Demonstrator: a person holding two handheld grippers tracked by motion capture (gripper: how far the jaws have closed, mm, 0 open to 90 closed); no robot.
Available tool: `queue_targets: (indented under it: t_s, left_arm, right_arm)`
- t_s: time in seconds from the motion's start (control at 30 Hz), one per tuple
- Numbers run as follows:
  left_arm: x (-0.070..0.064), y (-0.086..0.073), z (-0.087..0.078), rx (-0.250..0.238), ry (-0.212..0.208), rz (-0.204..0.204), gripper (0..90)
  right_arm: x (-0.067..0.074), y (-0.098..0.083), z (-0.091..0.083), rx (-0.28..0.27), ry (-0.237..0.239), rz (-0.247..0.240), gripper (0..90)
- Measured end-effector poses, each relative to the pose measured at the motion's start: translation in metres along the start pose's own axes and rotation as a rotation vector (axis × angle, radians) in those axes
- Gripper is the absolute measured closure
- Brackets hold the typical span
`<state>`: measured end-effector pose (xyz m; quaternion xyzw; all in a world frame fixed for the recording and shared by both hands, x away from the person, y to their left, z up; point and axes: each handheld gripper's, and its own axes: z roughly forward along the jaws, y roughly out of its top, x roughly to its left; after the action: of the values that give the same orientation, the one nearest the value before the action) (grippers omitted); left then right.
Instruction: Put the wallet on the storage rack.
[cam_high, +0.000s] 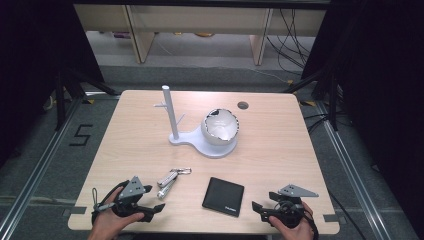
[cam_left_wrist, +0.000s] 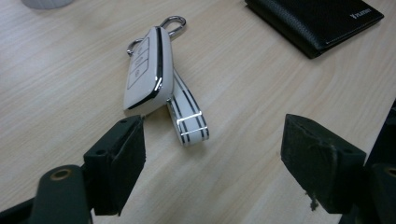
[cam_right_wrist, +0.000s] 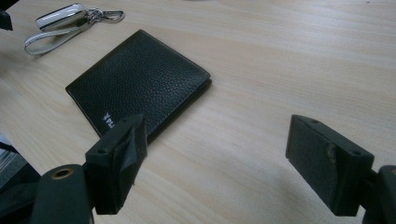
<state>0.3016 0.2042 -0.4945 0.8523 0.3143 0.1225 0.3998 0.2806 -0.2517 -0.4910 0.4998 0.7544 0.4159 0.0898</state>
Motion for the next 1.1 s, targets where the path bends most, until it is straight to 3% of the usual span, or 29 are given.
queue_targets:
  t_s: [0.03,0.1,0.13,0.17,0.2,0.23,0.3,0.37,0.5,0.57,0.67,0.73,0.77,0.8,0.83,0.87,0.9,1.03,1.07,1.1]
  left_arm:
    - [-0.002,0.0,0.001,-0.016,-0.015,-0.015,23.1]
    - [-0.003,0.002,0.001,-0.014,-0.017,0.002,24.0]
    - [-0.003,0.002,0.001,-0.014,-0.017,0.002,24.1]
    - [-0.004,0.003,0.002,-0.003,-0.019,0.01,24.0]
    - [-0.005,0.004,0.003,-0.005,-0.04,-0.001,24.0]
    - [-0.008,0.004,0.005,-0.004,-0.07,-0.02,23.5]
    - [-0.012,0.008,0.008,0.001,-0.08,0.014,23.5]
    - [-0.017,0.014,0.012,-0.004,-0.08,0.026,22.9]
    - [-0.024,0.026,0.021,-0.037,-0.114,0.014,23.2]
    - [-0.03,0.037,0.029,-0.028,-0.106,0.073,28.9]
    - [-0.031,0.045,0.035,-0.029,-0.125,0.097,31.7]
    - [-0.032,0.052,0.042,-0.042,-0.147,0.101,39.1]
    - [-0.032,0.055,0.044,-0.044,-0.15,0.108,42.3]
    - [-0.032,0.058,0.047,-0.039,-0.149,0.122,45.1]
    - [-0.033,0.061,0.05,-0.041,-0.138,0.136,56.1]
    - [-0.033,0.063,0.053,-0.04,-0.128,0.15,56.1]
    - [-0.033,0.067,0.059,-0.049,-0.111,0.167,65.2]
    - [-0.034,0.072,0.069,-0.04,-0.112,0.188,74.6]
    - [-0.038,0.074,0.076,-0.057,-0.104,0.215,76.9]
    - [-0.038,0.076,0.078,-0.04,-0.105,0.237,78.2]
  right_arm:
    - [0.0,0.0,0.0,0.008,-0.008,-0.004,21.6]
    - [0.001,0.0,0.0,0.014,0.009,0.013,21.6]
    - [-0.001,0.001,0.001,0.005,0.002,-0.021,21.6]
    - [-0.002,0.0,0.002,0.001,0.013,-0.019,21.9]
    - [-0.002,0.0,0.002,0.002,0.021,-0.011,22.2]
    - [0.002,0.0,0.002,0.013,0.026,0.037,22.7]
    - [-0.002,0.0,0.003,0.006,0.024,-0.002,23.0]
    - [-0.001,0.0,0.005,-0.011,0.045,0.004,23.0]
    - [0.0,0.0,0.006,-0.004,0.052,0.005,23.0]
    - [0.0,0.0,0.005,-0.011,0.069,0.008,24.0]
    - [0.0,0.0,0.005,-0.008,0.078,0.009,24.4]
    - [0.0,0.0,0.007,-0.002,0.054,0.002,25.0]
    - [0.0,0.0,0.005,-0.002,0.067,0.003,25.2]
    - [0.001,0.0,0.006,-0.004,0.078,0.003,25.5]
    - [0.001,0.0,0.007,-0.002,0.077,0.006,25.6]
    - [0.001,0.0,0.007,-0.002,0.077,0.006,25.6]
    - [0.001,0.0,0.007,-0.005,0.076,-0.001,26.0]
    - [0.001,0.0,0.007,-0.008,0.077,0.004,26.5]
    - [0.001,0.0,0.007,-0.012,0.086,0.011,26.9]
    - [0.001,0.0,0.008,-0.013,0.096,0.018,26.9]
